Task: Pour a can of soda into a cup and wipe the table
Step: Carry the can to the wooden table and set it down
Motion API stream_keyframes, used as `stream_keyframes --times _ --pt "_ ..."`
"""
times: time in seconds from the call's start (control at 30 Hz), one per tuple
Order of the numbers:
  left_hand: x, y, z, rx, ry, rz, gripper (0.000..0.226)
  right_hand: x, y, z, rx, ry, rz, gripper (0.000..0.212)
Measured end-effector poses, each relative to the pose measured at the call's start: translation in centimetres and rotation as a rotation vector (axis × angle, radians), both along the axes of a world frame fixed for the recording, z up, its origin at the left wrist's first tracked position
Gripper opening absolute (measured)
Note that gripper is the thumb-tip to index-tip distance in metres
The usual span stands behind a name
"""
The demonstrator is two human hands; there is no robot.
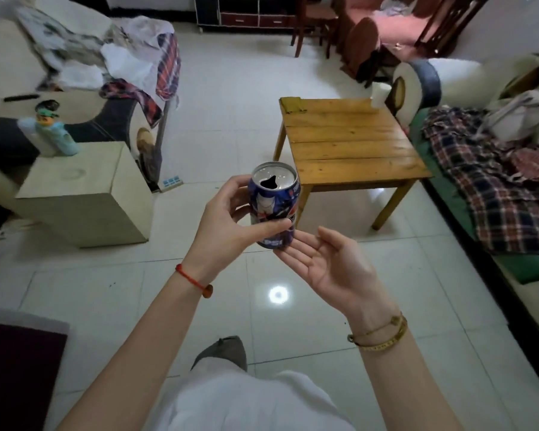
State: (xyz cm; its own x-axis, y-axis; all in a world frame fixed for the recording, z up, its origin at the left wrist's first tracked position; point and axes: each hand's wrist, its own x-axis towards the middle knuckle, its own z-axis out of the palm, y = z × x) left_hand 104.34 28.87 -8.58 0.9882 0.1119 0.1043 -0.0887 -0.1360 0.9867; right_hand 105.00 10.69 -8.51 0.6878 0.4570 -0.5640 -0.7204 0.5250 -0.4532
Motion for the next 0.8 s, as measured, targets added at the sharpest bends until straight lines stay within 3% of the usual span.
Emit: stream_keyframes --times 0.33,0.8 --pt "12.6 -9.3 -1.2 0.027 -0.002 -0.244 0.075 8.5 -9.1 -2.0 0.036 0.002 -0.241 0.05" --pt "35.2 -21.1 -0.3 -0.001 -0.059 -0.402 0.067 28.6 -20.1 -0.5 -0.003 0.01 -0.412 0.047"
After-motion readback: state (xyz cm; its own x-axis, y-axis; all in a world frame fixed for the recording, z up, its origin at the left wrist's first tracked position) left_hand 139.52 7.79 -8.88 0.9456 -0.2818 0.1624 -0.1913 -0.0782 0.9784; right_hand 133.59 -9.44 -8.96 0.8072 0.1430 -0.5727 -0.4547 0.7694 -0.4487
